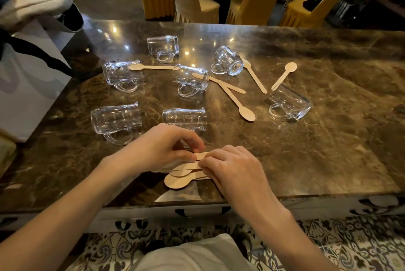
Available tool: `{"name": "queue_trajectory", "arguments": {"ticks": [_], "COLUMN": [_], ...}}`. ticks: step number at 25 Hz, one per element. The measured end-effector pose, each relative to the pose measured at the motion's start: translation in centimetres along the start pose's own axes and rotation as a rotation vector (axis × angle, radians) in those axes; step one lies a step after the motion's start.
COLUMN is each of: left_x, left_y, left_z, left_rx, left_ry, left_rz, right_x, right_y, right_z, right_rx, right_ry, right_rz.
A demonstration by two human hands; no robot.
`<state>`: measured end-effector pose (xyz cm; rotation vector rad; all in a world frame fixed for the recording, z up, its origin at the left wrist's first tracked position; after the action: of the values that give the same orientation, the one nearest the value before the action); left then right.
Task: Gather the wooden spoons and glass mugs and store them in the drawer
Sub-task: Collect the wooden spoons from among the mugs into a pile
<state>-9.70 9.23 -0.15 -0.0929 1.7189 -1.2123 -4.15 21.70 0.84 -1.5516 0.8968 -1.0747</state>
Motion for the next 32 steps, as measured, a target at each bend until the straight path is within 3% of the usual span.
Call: {"name": "queue_trajectory", "arguments": {"ticks": [10,14,18,24,32], "left_x": [-0.2,-1.1,-0.8,3.4,11.0], "left_y": [0.5,-1.2,-5.5,-12.7,-13.6], "left_z": [0.1,0.2,0.0,-2.9,-7.7], "left_rx": [0.045,0.046,-0.062,-0.305,-0.126], "left_ry": [0.008,0.044,0.027,-0.035,-0.236], "left_rz": [-0.148,-0.068,-0.051,-0.309,-0.715], "right_x": [-0.8,-2.6,-5.4,-8.2,-9.3], "right_y": [-0.3,-1.7,-2.5,-0.8,0.7], "right_z": [-0.4,-1.6,-4.4,-8.7,-12.0], "right_rx": [-0.033,-0.101,-0.166,-0.106,-0.089], "right_ry": [0.031,0.121,0.258,0.445,0.536], "right_rz": [-0.052,-0.171,-0.212,-0.054,-0.027]}}
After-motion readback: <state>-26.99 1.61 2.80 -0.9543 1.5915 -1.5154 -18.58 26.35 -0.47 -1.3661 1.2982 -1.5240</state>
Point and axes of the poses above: each hand's wrist, its own z-axis away from the middle knuckle, its own y-axis out of the palm, x = y × z, the point moved 6 cm from there along -z, towards the middle knuckle, and after that the axes turned 12 degrees about y, right-handed, at the moved point
